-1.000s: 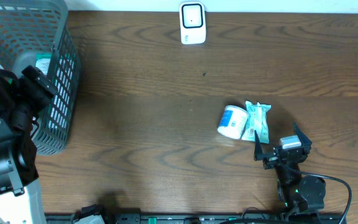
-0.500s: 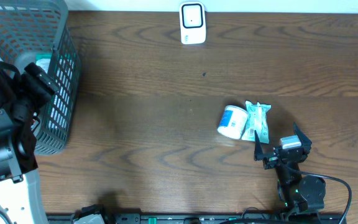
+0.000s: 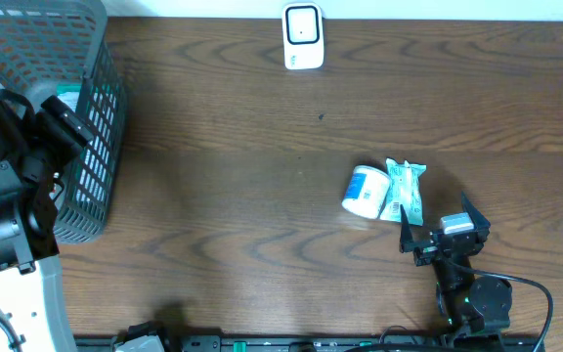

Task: Scan the item barcode
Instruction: 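Move the left gripper back over the basket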

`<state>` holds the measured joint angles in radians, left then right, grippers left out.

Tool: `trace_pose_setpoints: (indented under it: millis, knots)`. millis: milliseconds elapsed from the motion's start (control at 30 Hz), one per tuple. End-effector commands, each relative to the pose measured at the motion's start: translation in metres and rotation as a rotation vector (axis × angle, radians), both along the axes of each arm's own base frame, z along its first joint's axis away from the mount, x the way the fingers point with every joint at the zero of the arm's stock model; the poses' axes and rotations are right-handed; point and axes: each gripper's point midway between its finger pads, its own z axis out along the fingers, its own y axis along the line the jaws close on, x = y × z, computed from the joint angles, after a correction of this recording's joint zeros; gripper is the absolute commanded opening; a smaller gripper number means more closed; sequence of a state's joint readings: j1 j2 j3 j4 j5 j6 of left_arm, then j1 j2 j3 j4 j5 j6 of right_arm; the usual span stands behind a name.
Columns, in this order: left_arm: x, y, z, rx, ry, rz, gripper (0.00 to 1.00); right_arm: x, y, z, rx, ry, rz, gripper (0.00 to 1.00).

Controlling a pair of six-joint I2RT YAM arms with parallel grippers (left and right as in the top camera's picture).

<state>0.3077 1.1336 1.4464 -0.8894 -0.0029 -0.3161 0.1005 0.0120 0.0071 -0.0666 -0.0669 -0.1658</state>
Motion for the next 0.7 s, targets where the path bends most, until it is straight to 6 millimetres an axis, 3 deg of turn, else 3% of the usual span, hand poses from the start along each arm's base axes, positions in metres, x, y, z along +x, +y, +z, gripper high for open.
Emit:
trace_pose_setpoints:
  millis: [0, 500, 567, 600, 667]
  knots:
    - [0.0, 0.002, 0.002, 0.009, -0.001, -0.004, 0.88, 0.0, 0.002, 0.0, 0.0, 0.0, 0.007, 0.99]
    - [0.004, 0.001, 0.006, 0.002, -0.025, -0.003, 0.88, 0.0, 0.002, 0.0, 0.0, 0.0, 0.007, 0.99]
    - [0.017, 0.003, 0.024, 0.02, -0.111, -0.014, 0.88, 0.0, 0.002, 0.0, 0.0, 0.0, 0.007, 0.99]
    - [0.022, 0.0, 0.033, 0.044, -0.145, -0.049, 0.94, 0.0, 0.002, 0.0, 0.0, 0.0, 0.007, 0.99]
    - [0.031, -0.001, 0.05, 0.075, -0.215, -0.08, 0.86, 0.0, 0.002, 0.0, 0.0, 0.0, 0.007, 0.99]
